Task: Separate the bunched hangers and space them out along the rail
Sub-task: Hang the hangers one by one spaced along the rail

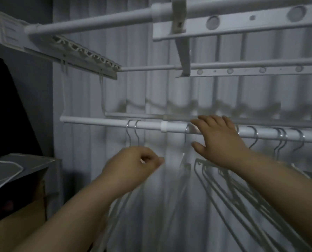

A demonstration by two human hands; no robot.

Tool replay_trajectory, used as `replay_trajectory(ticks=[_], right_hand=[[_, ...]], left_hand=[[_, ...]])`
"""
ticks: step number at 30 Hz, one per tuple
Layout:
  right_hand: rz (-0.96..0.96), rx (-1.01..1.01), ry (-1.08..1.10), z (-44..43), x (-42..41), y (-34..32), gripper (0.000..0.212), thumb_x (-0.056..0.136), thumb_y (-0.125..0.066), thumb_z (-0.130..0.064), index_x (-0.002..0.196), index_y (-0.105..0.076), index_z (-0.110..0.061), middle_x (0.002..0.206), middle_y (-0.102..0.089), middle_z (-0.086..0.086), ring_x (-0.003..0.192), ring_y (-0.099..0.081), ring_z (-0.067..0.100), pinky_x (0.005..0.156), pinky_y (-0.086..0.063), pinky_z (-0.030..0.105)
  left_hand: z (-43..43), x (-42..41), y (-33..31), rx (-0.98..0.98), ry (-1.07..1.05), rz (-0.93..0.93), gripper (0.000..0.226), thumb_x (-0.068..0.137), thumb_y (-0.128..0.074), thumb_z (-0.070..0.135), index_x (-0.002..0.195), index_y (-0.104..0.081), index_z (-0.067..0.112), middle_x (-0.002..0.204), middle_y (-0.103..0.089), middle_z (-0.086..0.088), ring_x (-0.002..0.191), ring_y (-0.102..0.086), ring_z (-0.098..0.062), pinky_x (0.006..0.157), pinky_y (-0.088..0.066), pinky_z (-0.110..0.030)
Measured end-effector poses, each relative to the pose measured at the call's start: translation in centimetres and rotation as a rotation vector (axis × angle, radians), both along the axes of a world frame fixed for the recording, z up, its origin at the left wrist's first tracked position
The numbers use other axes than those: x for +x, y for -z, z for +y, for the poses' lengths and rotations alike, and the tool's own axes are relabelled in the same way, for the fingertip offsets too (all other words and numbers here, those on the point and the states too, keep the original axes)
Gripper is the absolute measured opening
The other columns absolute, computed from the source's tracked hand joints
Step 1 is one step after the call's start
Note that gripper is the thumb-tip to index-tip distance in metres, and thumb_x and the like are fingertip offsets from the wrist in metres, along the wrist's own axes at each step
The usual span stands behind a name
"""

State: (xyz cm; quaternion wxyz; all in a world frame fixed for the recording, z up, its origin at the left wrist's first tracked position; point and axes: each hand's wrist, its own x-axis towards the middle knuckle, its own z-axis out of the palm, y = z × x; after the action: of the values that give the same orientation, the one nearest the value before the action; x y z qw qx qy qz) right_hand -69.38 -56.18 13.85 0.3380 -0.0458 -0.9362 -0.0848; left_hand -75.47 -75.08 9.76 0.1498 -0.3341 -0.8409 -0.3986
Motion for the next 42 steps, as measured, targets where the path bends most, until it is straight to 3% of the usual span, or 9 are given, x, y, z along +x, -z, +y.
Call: replay_trajectory(ticks=[3,8,16,19,25,29,32,37,42], right_hand=[[-0.042,0.035,0.033,-2.7,-2.3,0.1,0.06,0.088,-0.049,-0.038,0.141,-0.027,-0.019,0.148,-0.031,0.003,0.137,-0.025,0.02,0.115,-0.008,0.037],[-0.046,0.027,0.115,-5.4,-5.0,0.5,0.059,0.089,-0.047,-0.039,0.141,-0.025,-0.019,0.144,-0.036,0.002,0.133,-0.03,0.023,0.115,-0.01,0.041],[-0.061,0.064,0.048,-8.9,-7.6,0.5,0.068,0.09,-0.048,-0.037,0.146,-0.013,-0.021,0.153,-0.021,0.001,0.139,-0.021,0.022,0.116,-0.008,0.038],[-0.108,0.117,0.045,-9.8,-8.9,0.7,0.066,0.091,-0.045,-0.037,0.146,-0.011,-0.022,0.155,-0.016,0.001,0.141,-0.018,0.022,0.116,-0.006,0.041],[-0.081,0.16,0.092,-10.0,-10.4,0.9,0.064,0.092,-0.044,-0.034,0.146,-0.01,-0.023,0.154,-0.019,0.001,0.137,-0.025,0.025,0.115,-0.009,0.042],[-0.036,0.168,0.078,-9.9,-11.3,1.1,0.065,0.086,-0.056,-0.029,0.144,-0.026,-0.019,0.144,-0.038,0.01,0.126,-0.039,0.032,0.11,-0.02,0.044],[0.071,0.241,0.027,-9.3,-12.3,1.8,0.067,0.062,-0.08,-0.018,0.124,-0.056,-0.007,0.11,-0.064,0.021,0.091,-0.062,0.042,0.09,-0.042,0.054],[0.139,0.263,0.018,-9.0,-12.9,2.1,0.069,0.05,-0.086,-0.018,0.114,-0.062,-0.005,0.097,-0.069,0.02,0.077,-0.065,0.04,0.079,-0.048,0.056],[0.048,0.185,0.033,-10.0,-12.0,1.5,0.065,0.084,-0.06,-0.028,0.142,-0.032,-0.019,0.14,-0.044,0.01,0.122,-0.043,0.034,0.108,-0.023,0.045]], left_hand=[[-3.3,-2.3,0.1,0.095,-0.153,0.083,0.018,0.077,-0.055,0.054,0.075,-0.061,0.038,0.079,-0.061,0.016,0.087,-0.062,-0.014,0.081,-0.048,-0.028],[-5.9,-5.4,3.3,-0.136,-0.135,-0.189,0.064,0.075,-0.06,0.054,0.13,-0.043,0.026,0.105,-0.048,0.011,0.087,-0.05,-0.01,0.073,-0.044,-0.026],[-5.7,-6.7,5.8,-0.053,0.15,-0.465,0.038,0.087,-0.056,0.027,0.122,-0.046,0.017,0.076,-0.054,0.007,0.05,-0.054,-0.004,0.046,-0.045,-0.021],[-6.2,-7.6,6.1,-0.018,0.091,-0.363,0.006,0.088,-0.052,0.019,0.094,-0.052,0.02,0.072,-0.057,0.003,0.034,-0.05,0.0,0.043,-0.043,-0.016],[-9.1,-9.8,5.5,0.039,-0.071,-0.236,0.02,0.085,-0.05,0.013,0.092,-0.068,0.017,0.062,-0.061,0.004,0.024,-0.047,-0.003,0.037,-0.04,-0.012],[-11.4,-11.7,5.1,0.041,-0.171,-0.229,0.025,0.084,-0.05,0.011,0.098,-0.07,0.014,0.065,-0.062,0.001,0.03,-0.048,-0.006,0.045,-0.045,-0.017],[-13.3,-13.2,4.9,0.08,-0.242,-0.236,0.023,0.085,-0.05,0.01,0.097,-0.07,0.011,0.053,-0.055,0.005,0.035,-0.051,-0.011,0.047,-0.046,-0.019],[-16.1,-15.1,4.8,0.094,-0.321,-0.25,0.029,0.085,-0.051,0.012,0.109,-0.066,0.006,0.069,-0.061,-0.007,0.049,-0.057,-0.02,0.05,-0.047,-0.021],[-17.7,-15.8,5.0,0.086,-0.38,-0.261,0.027,0.087,-0.051,0.013,0.108,-0.065,0.006,0.059,-0.057,-0.005,0.046,-0.053,-0.019,0.048,-0.041,-0.021]])
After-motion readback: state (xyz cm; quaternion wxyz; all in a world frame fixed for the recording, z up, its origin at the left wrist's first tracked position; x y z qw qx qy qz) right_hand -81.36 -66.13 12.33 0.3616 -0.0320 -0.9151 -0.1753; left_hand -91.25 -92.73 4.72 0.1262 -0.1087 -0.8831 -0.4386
